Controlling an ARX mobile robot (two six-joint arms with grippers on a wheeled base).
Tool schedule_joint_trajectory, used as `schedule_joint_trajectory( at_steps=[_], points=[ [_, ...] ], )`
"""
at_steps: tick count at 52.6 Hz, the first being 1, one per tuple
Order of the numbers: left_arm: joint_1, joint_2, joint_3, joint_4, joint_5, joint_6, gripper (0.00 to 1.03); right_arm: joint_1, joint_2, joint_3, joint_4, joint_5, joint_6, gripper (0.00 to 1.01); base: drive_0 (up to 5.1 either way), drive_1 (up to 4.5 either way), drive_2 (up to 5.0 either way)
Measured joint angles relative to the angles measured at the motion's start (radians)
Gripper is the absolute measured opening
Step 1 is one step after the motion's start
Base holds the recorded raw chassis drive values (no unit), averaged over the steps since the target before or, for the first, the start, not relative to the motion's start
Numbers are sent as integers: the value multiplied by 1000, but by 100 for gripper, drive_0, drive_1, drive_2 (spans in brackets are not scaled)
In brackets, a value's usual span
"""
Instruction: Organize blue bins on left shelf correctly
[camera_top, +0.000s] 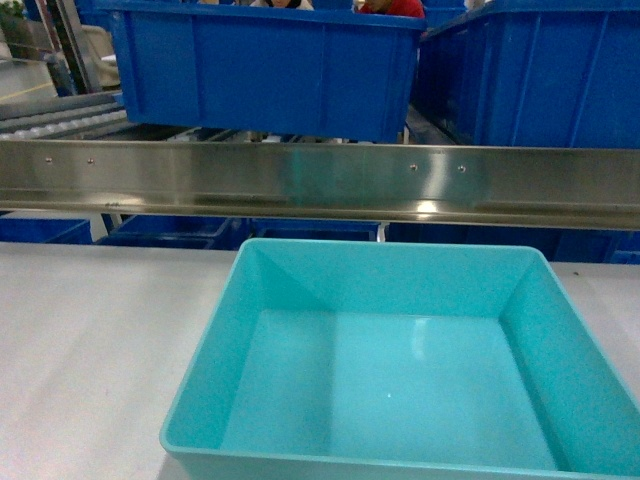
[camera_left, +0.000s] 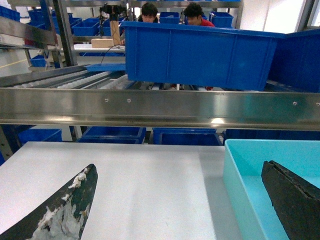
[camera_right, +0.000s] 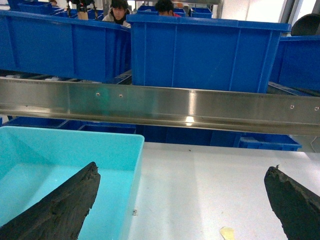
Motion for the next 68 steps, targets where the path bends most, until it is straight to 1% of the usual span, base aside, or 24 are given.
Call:
schedule_joint_trajectory(
  at_steps=[30, 34, 37, 39, 42, 45, 50, 52, 54, 55, 57, 61, 64, 66, 68],
  points=[
    [0, 0, 0, 0, 0, 0, 98, 0, 0, 0, 0, 0, 0, 98, 0, 0, 0],
    [2, -1, 0, -10, 2, 0, 98, 9, 0, 0, -13, 3, -5, 98, 0, 0, 0],
    [-7, -5, 0, -15, -2, 0, 98, 21, -1, 0, -25, -1, -6, 98, 0, 0, 0],
    [-30, -5, 0, -28, -24, 0, 98, 26, 1, 0, -16, -11, -13, 98, 0, 0, 0],
    [-53, -3, 0, -34, -35, 1, 98, 27, 23, 0, 11, -18, -18, 98, 0, 0, 0],
    [-82, 19, 0, 11, -62, 4, 98, 34, 80, 0, 55, -19, -23, 98, 0, 0, 0],
    [-112, 111, 0, 81, -79, 4, 98, 52, 190, 0, 142, -32, -37, 98, 0, 0, 0],
    [-140, 225, 0, 166, -97, 8, 98, 68, 299, 0, 224, -51, -50, 98, 0, 0, 0],
    [-154, 352, 0, 269, -91, 7, 98, 77, 434, 1, 329, -54, -50, 98, 0, 0, 0],
    [-157, 375, 0, 290, -89, 7, 98, 80, 457, 2, 347, -54, -51, 98, 0, 0, 0],
    [-166, 494, 0, 397, -86, 7, 98, 82, 574, 8, 418, -55, -51, 98, 0, 0, 0],
    [-178, 671, 3, 528, -69, 7, 98, 97, 738, 33, 522, -54, -51, 98, 0, 0, 0],
    [-179, 774, 20, 587, -51, 3, 98, 102, 821, 61, 565, -56, -51, 98, 0, 0, 0],
    [-188, 897, 55, 650, -43, -2, 98, 115, 919, 101, 609, -56, -51, 98, 0, 0, 0],
    [-193, 963, 82, 670, -40, -5, 98, 126, 985, 133, 626, -56, -53, 98, 0, 0, 0]
  ],
)
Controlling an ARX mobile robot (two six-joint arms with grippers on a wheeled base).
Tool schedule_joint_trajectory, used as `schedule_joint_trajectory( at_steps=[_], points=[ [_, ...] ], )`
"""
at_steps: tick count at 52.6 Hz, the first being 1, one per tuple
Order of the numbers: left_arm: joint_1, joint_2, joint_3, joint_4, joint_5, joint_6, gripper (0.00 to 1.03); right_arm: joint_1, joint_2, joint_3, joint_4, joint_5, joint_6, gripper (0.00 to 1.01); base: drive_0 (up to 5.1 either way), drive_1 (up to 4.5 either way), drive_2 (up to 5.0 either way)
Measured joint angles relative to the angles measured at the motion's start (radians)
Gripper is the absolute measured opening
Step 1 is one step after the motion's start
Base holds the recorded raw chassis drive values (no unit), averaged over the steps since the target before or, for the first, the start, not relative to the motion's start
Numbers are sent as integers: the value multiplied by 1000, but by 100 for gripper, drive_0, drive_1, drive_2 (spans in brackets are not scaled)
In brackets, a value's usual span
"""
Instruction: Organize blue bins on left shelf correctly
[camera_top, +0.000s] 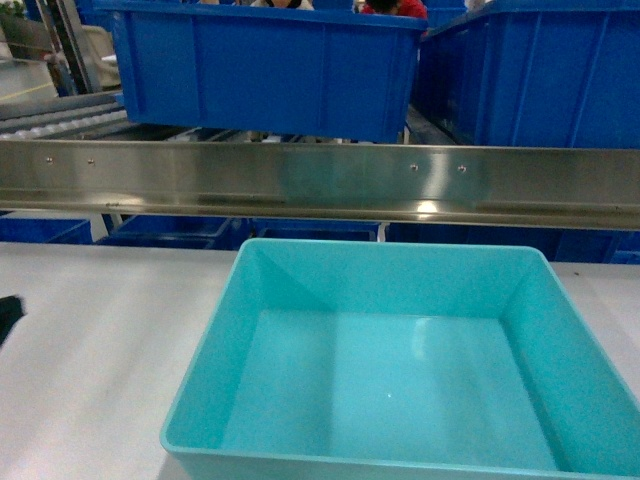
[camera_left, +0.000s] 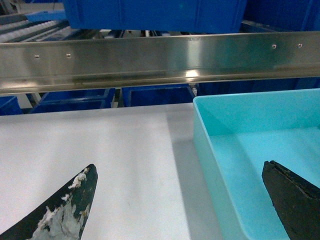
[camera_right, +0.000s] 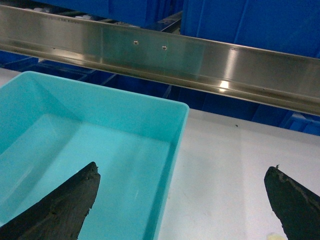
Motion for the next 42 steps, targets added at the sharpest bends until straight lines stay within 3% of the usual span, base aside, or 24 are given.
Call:
schedule_joint_trajectory(
  at_steps=[5, 21, 35, 42],
  points=[
    [-21, 174, 80, 33, 12, 1, 98, 14, 125, 58, 5, -2, -5, 98, 0, 0, 0],
    [-98, 449, 317, -90, 29, -7, 98, 21, 356, 215, -38, -13, -6, 98, 0, 0, 0],
    [-114, 596, 478, -200, 19, -42, 98, 26, 497, 353, -205, -43, -21, 98, 0, 0, 0],
    [-121, 660, 514, -238, 18, -56, 98, 24, 567, 408, -251, -26, -38, 98, 0, 0, 0]
  ],
)
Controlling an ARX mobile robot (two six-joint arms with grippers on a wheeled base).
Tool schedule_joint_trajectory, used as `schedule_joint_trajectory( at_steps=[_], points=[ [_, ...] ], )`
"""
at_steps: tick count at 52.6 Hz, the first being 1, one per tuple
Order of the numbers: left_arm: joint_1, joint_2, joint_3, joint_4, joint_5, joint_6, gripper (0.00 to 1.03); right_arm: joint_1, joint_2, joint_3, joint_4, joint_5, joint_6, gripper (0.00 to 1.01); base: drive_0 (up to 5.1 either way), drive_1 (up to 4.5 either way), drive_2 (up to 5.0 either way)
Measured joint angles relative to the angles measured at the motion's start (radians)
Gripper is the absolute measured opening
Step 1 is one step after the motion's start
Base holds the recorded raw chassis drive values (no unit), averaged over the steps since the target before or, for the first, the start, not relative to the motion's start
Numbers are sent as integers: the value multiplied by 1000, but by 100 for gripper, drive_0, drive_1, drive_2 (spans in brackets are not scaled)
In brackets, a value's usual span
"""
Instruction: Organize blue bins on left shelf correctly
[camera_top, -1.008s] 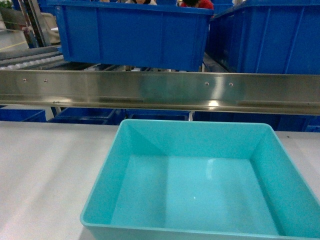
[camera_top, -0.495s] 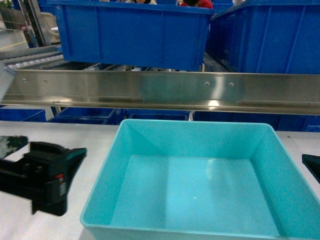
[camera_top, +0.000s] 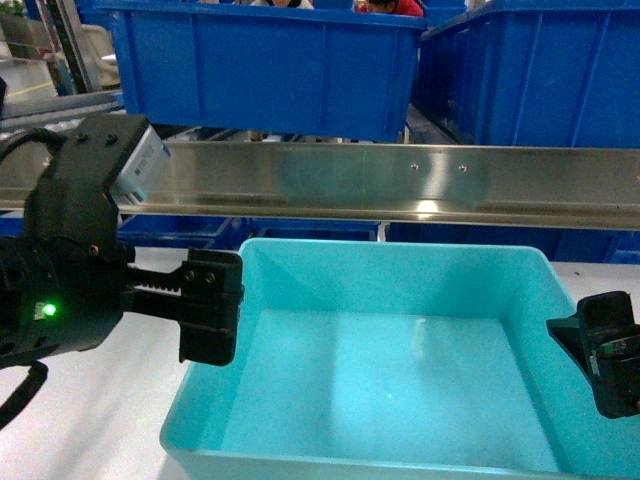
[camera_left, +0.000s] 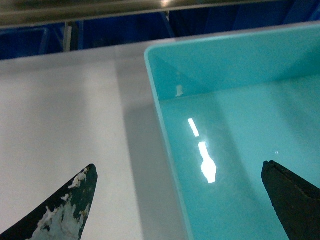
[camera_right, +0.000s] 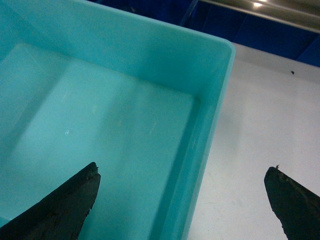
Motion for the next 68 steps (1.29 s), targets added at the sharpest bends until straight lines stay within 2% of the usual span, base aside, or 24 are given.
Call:
schedule_joint_trajectory(
  at_steps=[6, 13, 20, 36, 43, 47, 50, 54, 59, 68],
  points=[
    [-12, 43, 19, -29, -12, -19, 98, -10, 48, 24, -27, 5, -10, 98, 0, 0, 0],
    [-35, 85, 31, -79, -39, -45, 98, -43, 97, 24, -24, 6, -13, 98, 0, 0, 0],
    [-48, 127, 31, -80, -53, -76, 98, -60, 135, 16, -6, 1, -17, 98, 0, 0, 0],
    [-62, 197, 30, -69, -83, -136, 98, -66, 209, 0, 35, -17, -20, 98, 0, 0, 0],
    [-69, 214, 29, -71, -92, -146, 98, -64, 222, -2, 38, -16, -21, 98, 0, 0, 0],
    [-73, 215, 29, -76, -99, -154, 88, -64, 228, -8, 36, -11, -24, 97, 0, 0, 0],
    [-73, 215, 29, -76, -103, -156, 80, -64, 230, -12, 33, -10, -25, 91, 0, 0, 0],
    [-77, 215, 29, -76, -105, -157, 69, -63, 231, -15, 33, -9, -28, 80, 0, 0, 0],
    [-78, 215, 29, -76, -109, -159, 60, -61, 231, -16, 39, -8, -28, 71, 0, 0, 0],
    [-78, 215, 29, -80, -109, -160, 31, -58, 230, -21, 56, -6, -28, 42, 0, 0, 0]
  ],
)
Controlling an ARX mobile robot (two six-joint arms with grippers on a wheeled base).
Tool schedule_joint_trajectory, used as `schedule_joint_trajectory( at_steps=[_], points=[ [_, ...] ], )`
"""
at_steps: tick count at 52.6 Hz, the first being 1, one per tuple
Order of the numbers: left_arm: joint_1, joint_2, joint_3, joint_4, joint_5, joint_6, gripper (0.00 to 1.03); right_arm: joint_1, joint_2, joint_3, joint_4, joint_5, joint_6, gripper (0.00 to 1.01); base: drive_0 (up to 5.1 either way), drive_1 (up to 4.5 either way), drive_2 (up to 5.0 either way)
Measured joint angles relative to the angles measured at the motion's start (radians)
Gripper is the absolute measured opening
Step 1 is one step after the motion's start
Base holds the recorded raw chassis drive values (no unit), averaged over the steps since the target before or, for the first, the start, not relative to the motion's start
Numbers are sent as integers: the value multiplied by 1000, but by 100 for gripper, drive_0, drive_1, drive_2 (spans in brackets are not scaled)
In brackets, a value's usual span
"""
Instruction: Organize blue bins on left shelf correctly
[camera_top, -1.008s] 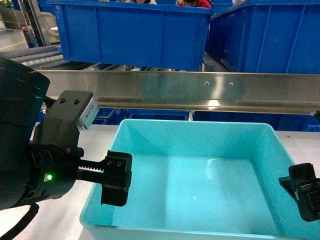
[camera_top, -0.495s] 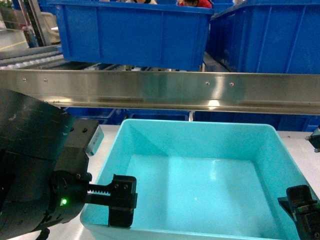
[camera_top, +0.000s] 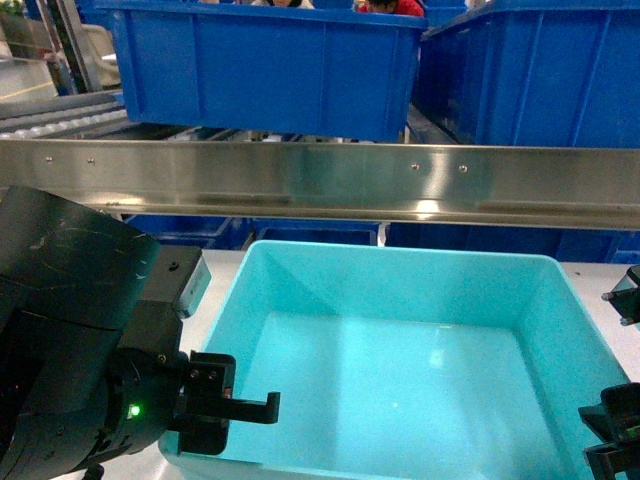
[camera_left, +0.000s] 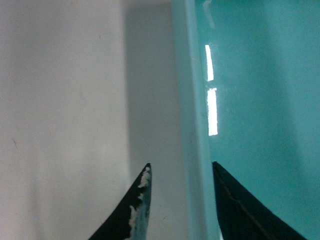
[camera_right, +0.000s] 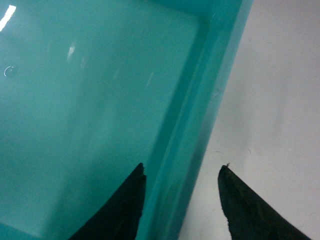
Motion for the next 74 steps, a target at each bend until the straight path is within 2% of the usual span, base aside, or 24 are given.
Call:
schedule_joint_trajectory(
  at_steps=[10, 12, 14, 18, 22, 32, 48, 52, 55, 59, 74],
  points=[
    [-4, -3, 0, -1, 19, 0, 11, 8, 0, -2, 15, -4, 2, 19, 0, 0, 0],
    [-6, -6, 0, 5, 31, -3, 2, 13, 0, -3, 20, 3, 14, 12, 0, 0, 0],
    [-7, -8, 0, 5, 34, -13, 2, 14, 0, -3, 22, 13, 23, 9, 0, 0, 0],
    [-11, -18, -4, 5, 31, -30, 2, 14, 0, -3, 37, 20, 74, 2, 0, 0, 0],
    [-8, -33, -9, 10, 31, -30, 2, 13, -5, -6, 55, 19, 99, 2, 0, 0, 0],
    [17, -119, -8, 5, 45, -21, 2, 13, -102, -9, 55, 25, 115, 2, 0, 0, 0],
    [74, -294, 29, -41, 117, -15, 2, 21, -276, 35, 13, 33, 150, 2, 0, 0, 0],
    [91, -473, 95, -100, 149, 12, 2, 19, -449, 87, -35, 37, 182, 2, 0, 0, 0],
    [83, -562, 107, -118, 139, 33, 2, 18, -549, 94, -54, 41, 195, 2, 0, 0, 0],
    [76, -571, 107, -112, 129, 57, 2, 18, -558, 93, -55, 47, 197, 2, 0, 0, 0],
    [72, -571, 107, -111, 127, 61, 2, 17, -558, 92, -54, 48, 201, 2, -397, 72, 342]
  ],
)
